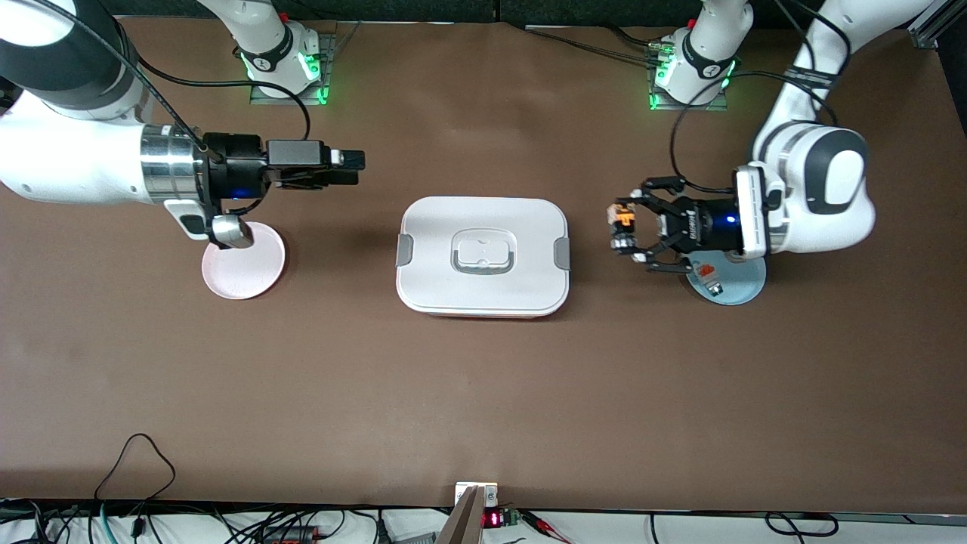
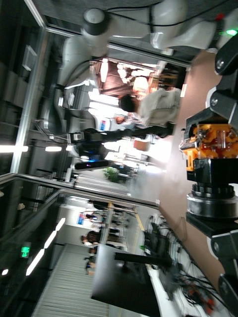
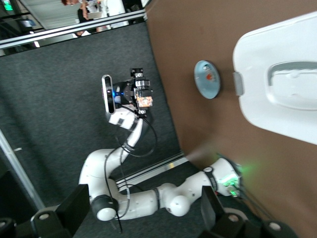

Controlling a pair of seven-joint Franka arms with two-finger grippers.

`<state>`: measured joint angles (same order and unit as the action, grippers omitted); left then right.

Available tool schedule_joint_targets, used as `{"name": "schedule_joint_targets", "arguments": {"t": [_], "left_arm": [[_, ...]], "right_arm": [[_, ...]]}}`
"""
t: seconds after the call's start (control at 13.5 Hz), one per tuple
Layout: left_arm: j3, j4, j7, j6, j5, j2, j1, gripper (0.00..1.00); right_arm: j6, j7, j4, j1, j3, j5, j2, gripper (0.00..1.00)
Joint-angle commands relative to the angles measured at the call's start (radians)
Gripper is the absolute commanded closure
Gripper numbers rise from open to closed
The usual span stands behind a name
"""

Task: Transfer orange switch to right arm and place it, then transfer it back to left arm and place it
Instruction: 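Carry the switch over the box while the right gripper reaches toward it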

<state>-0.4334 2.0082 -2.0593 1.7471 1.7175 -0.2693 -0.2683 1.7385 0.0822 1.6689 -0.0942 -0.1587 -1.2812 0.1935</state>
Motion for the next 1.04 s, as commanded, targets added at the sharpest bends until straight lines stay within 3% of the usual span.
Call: {"name": "schedule_joint_targets", "arguments": {"t": [0.0,0.3,0.44,0.59,0.96], "left_arm": [[-0.054,-0.028,-0.035,-0.006,0.186,-0.022,0.041,1.00],[-0.110,-0.055,-0.033,-0.005,0.358,-0.024,0.110,1.00],[-0.110,-0.066,-0.035,-0.005,0.407,-0.019,0.129,1.00],[-0.113,-0.068,-0.053,-0.005,0.447,-0.018,0.144,1.00],[-0.113,-0.091,-0.061,0.066,0.458,-0.034,0.167,1.00]], "right_arm": [[0.071,0.014,0.005,-0.045,-0.007,-0.070,0.014,0.00],[0.156,0.018,-0.004,-0.107,-0.010,-0.076,0.046,0.00],[0.197,0.018,-0.005,-0.133,-0.018,-0.131,0.047,0.00],[0.242,0.027,-0.006,-0.133,-0.050,-0.178,0.047,0.00],[0.257,0.050,-0.015,-0.145,-0.056,-0.175,0.046,0.00]]}}
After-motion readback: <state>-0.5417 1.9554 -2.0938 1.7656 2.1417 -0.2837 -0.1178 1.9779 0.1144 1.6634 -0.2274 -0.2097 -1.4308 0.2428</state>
